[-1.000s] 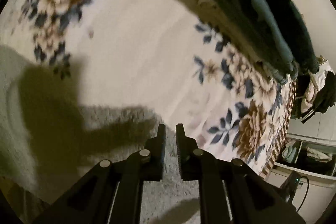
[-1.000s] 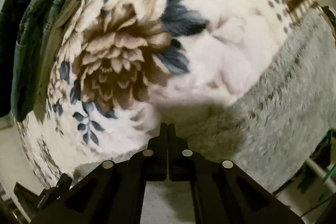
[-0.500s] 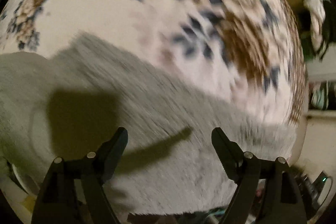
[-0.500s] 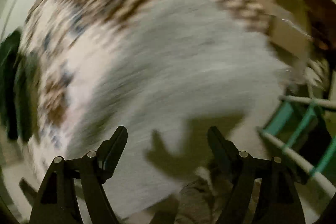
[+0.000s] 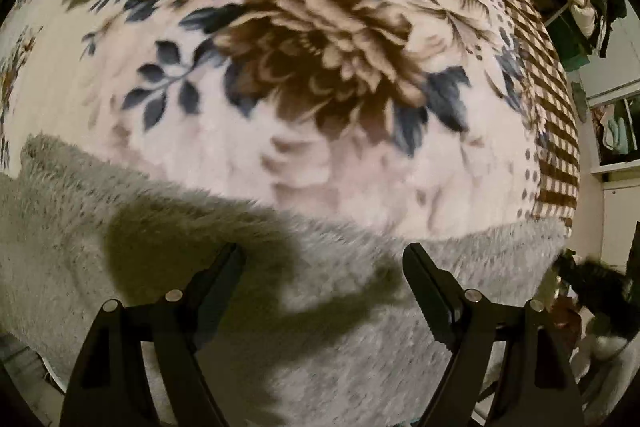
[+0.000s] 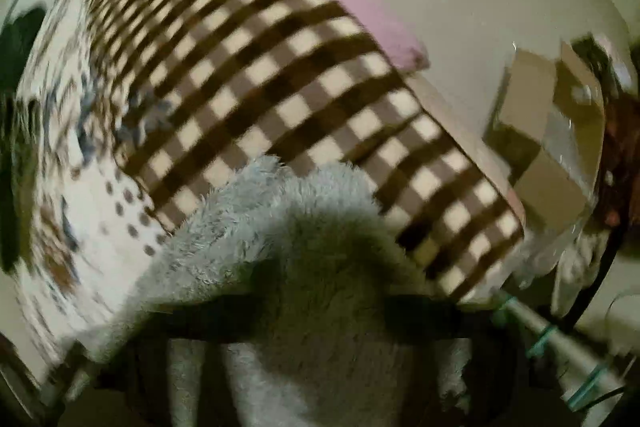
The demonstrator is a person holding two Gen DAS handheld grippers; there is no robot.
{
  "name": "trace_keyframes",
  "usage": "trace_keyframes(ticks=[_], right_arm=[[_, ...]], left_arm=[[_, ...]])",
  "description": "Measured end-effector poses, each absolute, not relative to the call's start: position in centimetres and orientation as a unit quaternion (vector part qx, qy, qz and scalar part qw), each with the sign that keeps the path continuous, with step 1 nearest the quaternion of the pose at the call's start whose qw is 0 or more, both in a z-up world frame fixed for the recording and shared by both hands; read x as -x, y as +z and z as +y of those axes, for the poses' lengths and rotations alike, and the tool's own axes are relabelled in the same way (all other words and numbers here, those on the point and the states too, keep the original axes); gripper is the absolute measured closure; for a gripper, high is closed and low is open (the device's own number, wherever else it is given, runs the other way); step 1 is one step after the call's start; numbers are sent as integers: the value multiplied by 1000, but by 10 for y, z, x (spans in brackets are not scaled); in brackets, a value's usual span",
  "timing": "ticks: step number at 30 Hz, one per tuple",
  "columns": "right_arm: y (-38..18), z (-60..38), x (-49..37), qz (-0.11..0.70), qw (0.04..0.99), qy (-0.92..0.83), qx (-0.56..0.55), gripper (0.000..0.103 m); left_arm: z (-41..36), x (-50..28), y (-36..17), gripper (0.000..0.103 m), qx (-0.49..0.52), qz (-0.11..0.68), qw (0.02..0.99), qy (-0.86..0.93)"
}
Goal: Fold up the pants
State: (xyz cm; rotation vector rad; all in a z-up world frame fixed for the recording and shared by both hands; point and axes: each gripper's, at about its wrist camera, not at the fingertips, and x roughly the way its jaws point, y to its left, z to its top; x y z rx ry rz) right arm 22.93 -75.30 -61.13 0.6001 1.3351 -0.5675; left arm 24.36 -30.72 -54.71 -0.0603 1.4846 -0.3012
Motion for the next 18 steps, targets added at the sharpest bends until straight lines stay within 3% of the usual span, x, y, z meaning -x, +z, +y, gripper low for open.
trace_keyframes(ticks=[10,18], right_arm=[[-555,-756,-220,529,768,-261,-251,100],[-578,-755,-242,562,754,-230,-250,99]], left_arm=[[-317,-231,-534,22,33,668,734,-121],[-320,-207,-526,22,24,671,730,-127]])
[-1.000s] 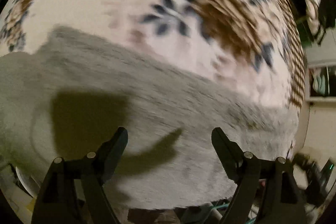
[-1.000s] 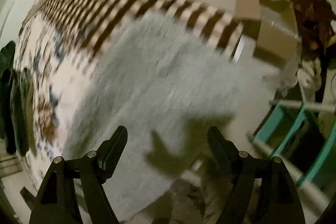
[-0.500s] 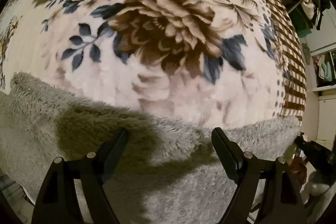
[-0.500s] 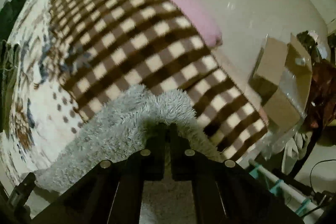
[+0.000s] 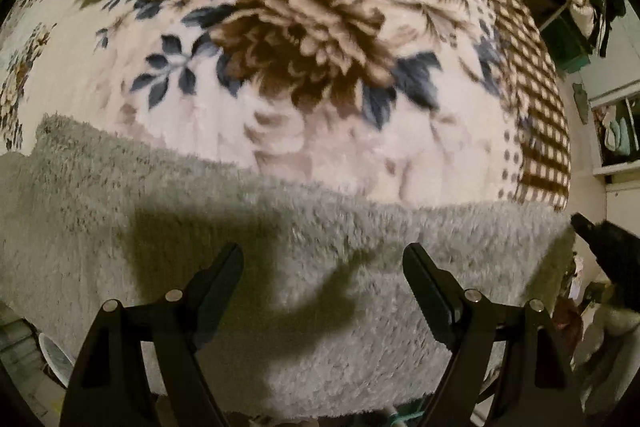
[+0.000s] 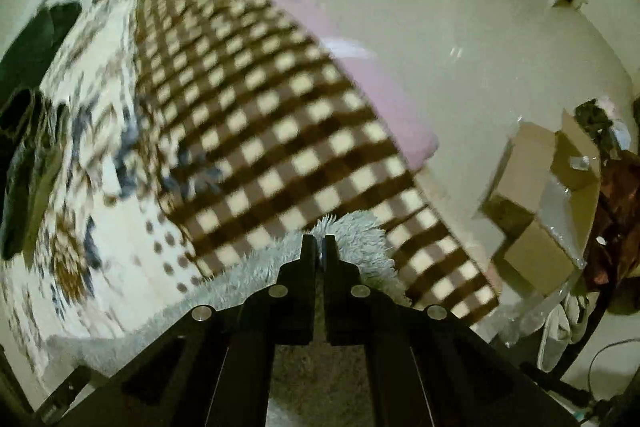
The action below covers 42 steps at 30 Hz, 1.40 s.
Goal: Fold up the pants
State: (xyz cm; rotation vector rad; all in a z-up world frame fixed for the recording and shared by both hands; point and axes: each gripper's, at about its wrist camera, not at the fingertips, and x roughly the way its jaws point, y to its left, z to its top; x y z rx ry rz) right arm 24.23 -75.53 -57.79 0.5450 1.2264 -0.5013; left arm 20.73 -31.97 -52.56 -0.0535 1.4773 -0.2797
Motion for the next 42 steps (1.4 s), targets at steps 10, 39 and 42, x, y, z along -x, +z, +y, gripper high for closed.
trace_keyframes(ticks=[10,39,42], right_arm=[[-604,-737,-76,522,693,-250,-429,24],[-731,-694,-87,251,679,-104,-682,39],[-730,-689,-84,267,688,-124,-663,73]], left_arm=[[-302,-177,-570,22,26,716,688,-120],[-350,-225,-628,0,-19,759,640,-114],[-349,-230,-624,0,-13,761,638,-112]])
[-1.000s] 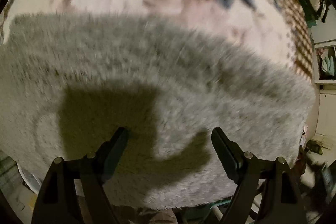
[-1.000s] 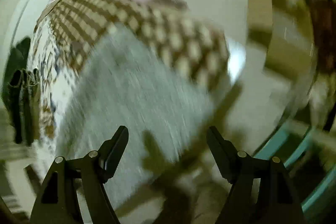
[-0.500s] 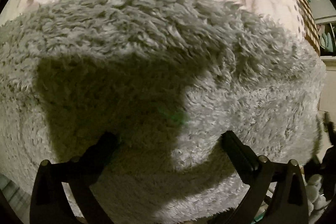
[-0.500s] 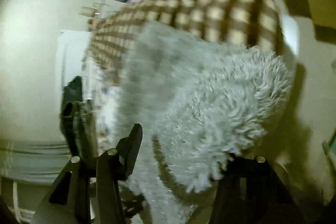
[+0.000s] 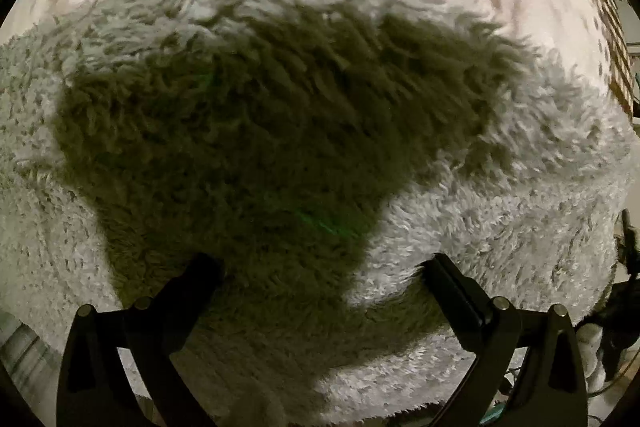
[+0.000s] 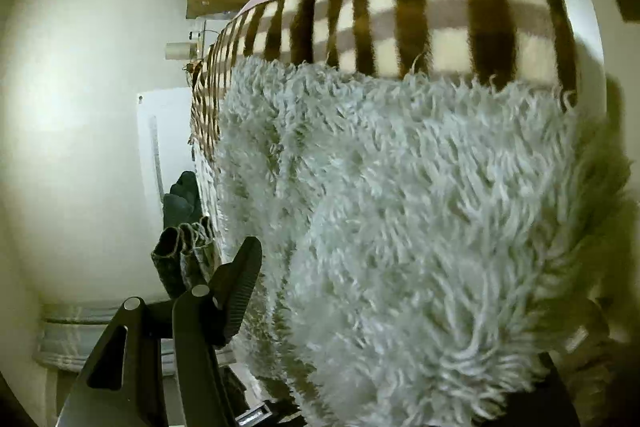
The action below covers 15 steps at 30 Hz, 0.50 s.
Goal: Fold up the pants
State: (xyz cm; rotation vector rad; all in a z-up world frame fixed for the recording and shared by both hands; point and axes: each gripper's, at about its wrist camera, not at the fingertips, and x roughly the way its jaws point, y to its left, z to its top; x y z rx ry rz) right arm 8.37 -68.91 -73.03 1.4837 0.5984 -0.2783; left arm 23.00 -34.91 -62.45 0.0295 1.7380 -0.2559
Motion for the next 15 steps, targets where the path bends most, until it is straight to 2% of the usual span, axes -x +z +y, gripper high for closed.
trace_keyframes(ticks=[1,7,11,14,15], right_arm=[[-727,-690,-80,276,692,-132,-653,82],[-705,-688,-89,284,723,-121,-618,82],[-722,-700,-109,303,706,-125,-627,60],[-724,-706,-121,290,703,-118,-639,59],[-721,-707,-124,288,706,-124,-634,72]], left_arm=[[-348,-232,-622,0,-9,759,641,-112],[-354,-256,-592,0,1,723,680,-119],[-362,-281,-588,0,0,712,693,-113],[-361,-298,-587,0,9,712,694,-107],[-361,-304,-587,0,12,713,693,-106]])
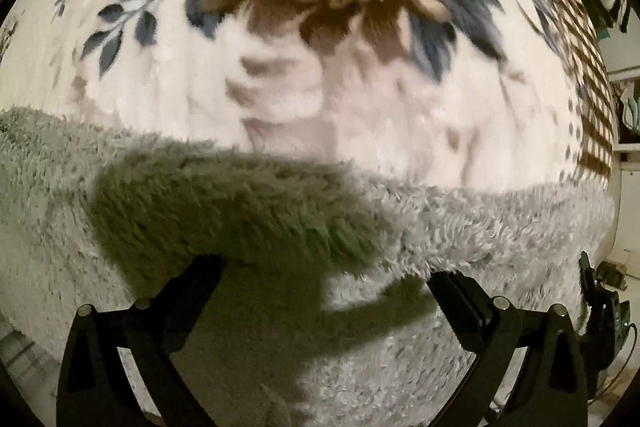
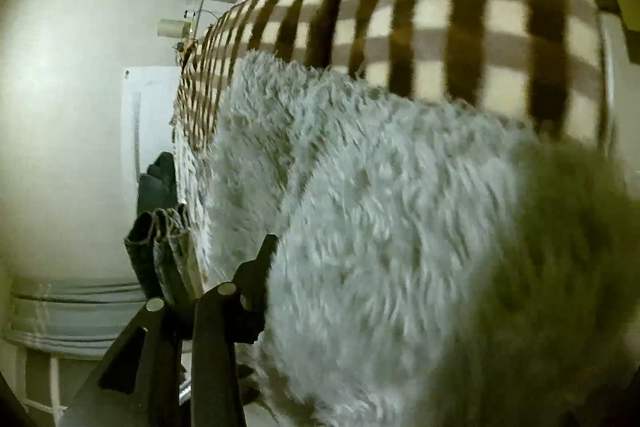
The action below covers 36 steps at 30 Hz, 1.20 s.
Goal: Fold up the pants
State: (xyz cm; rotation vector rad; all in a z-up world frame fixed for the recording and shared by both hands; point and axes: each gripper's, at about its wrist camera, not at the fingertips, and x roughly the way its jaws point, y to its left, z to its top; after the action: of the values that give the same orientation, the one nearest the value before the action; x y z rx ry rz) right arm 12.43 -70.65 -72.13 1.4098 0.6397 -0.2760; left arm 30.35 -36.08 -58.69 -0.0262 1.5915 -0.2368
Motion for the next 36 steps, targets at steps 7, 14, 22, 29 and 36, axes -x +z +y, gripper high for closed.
trace_keyframes(ticks=[7,14,22,29,36], right_arm=[[-658,-693,-129,307,753,-154,-562,84],[-600,-662,-144,330,788,-147,-499,84],[-531,-545,-187,378,860,-106,-327,84],[-542,-381,-232,445,879,-32,-168,84],[-609,-233,-244,510,860,29,-15,84]], left_arm=[[-339,-311,-580,0,27,714,693,-100],[-284,-356,-564,0,113,708,693,-75],[-195,-308,-502,0,161,676,714,-88],[-87,-259,-505,0,221,684,695,-35],[22,-232,-514,0,234,673,700,38]])
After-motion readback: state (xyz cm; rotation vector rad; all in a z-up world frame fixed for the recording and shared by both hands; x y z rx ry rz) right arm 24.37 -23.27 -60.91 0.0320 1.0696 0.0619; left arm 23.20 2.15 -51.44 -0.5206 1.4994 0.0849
